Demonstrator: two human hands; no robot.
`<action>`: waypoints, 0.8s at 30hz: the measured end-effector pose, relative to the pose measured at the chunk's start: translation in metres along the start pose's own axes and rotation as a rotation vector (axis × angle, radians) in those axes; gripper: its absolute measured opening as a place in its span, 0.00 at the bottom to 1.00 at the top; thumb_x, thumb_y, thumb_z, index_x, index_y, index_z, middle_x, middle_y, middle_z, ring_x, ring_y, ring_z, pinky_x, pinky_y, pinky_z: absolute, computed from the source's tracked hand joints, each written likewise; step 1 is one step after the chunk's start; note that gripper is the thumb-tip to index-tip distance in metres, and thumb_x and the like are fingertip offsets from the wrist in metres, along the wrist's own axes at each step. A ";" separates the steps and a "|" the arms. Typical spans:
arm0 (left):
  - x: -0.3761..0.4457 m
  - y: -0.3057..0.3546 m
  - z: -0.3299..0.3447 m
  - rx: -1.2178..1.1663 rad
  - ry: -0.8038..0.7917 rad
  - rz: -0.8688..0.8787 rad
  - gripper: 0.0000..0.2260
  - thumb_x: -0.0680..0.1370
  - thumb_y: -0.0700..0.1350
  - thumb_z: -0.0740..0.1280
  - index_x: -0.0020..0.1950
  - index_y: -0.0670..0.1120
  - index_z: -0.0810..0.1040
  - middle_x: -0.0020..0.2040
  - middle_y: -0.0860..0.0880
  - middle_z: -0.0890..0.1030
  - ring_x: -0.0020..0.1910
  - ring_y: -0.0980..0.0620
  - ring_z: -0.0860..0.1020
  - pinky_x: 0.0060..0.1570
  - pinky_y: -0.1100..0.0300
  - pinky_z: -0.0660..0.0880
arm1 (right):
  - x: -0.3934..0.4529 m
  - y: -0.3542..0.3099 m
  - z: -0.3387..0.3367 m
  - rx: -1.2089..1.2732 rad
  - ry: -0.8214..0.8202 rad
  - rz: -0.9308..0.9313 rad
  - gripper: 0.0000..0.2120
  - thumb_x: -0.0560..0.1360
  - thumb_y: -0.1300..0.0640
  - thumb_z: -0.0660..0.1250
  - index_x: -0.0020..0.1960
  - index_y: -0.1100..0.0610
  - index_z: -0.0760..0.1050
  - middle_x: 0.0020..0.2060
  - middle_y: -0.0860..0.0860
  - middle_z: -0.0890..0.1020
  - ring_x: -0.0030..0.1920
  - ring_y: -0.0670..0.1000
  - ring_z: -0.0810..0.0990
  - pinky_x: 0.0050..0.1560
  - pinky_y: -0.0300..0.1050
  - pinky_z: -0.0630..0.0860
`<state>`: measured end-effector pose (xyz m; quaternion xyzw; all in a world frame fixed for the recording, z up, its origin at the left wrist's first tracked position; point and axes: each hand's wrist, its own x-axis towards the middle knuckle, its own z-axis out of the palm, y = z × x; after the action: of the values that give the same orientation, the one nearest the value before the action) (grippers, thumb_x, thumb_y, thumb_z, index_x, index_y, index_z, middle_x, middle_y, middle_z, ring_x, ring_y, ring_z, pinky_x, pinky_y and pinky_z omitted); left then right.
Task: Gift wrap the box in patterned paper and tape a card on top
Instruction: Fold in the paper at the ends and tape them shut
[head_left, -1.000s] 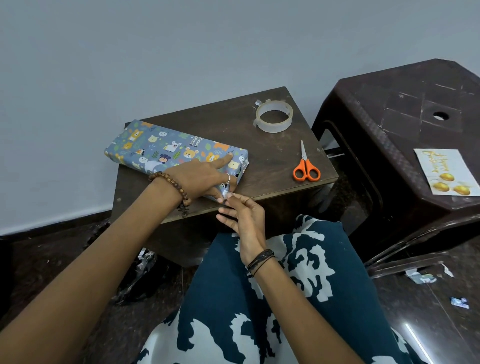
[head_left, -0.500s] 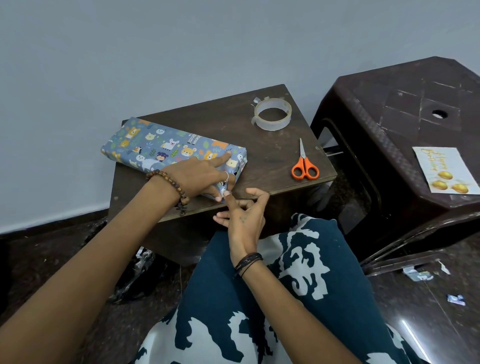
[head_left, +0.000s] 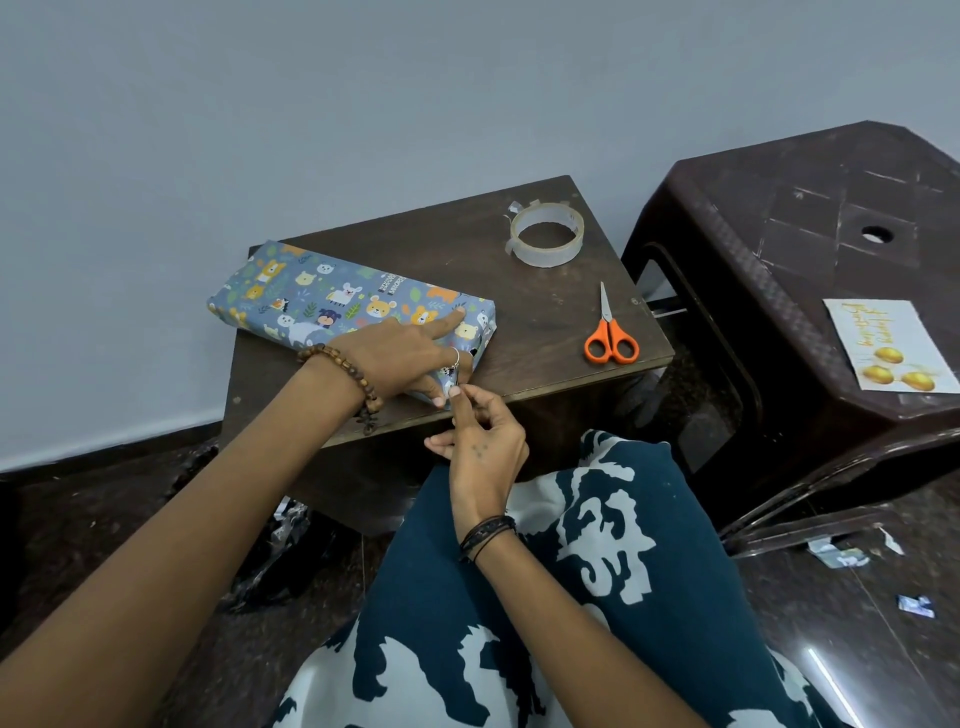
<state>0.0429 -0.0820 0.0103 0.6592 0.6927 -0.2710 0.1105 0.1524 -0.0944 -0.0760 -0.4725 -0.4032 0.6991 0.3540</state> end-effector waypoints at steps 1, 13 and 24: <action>0.000 0.000 0.000 -0.002 0.005 0.001 0.19 0.79 0.54 0.58 0.69 0.54 0.65 0.77 0.47 0.42 0.64 0.44 0.71 0.55 0.56 0.69 | 0.000 0.001 0.000 -0.006 0.001 -0.002 0.07 0.76 0.58 0.67 0.52 0.58 0.79 0.26 0.46 0.78 0.23 0.45 0.78 0.35 0.47 0.82; 0.000 0.000 0.000 0.026 0.002 0.011 0.18 0.80 0.54 0.57 0.68 0.53 0.65 0.77 0.44 0.43 0.60 0.42 0.74 0.49 0.56 0.70 | 0.004 0.000 -0.005 -0.159 -0.042 -0.065 0.13 0.74 0.52 0.68 0.55 0.57 0.80 0.23 0.51 0.79 0.27 0.46 0.79 0.41 0.50 0.82; 0.010 -0.005 0.003 -0.051 -0.014 -0.010 0.29 0.76 0.50 0.66 0.73 0.47 0.58 0.77 0.42 0.45 0.64 0.40 0.71 0.56 0.51 0.70 | 0.008 -0.010 -0.010 -0.407 -0.111 -0.168 0.08 0.75 0.52 0.66 0.45 0.53 0.83 0.25 0.47 0.78 0.24 0.41 0.77 0.43 0.53 0.81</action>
<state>0.0362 -0.0744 0.0041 0.6508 0.7019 -0.2583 0.1309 0.1607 -0.0808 -0.0717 -0.4600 -0.5924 0.5965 0.2857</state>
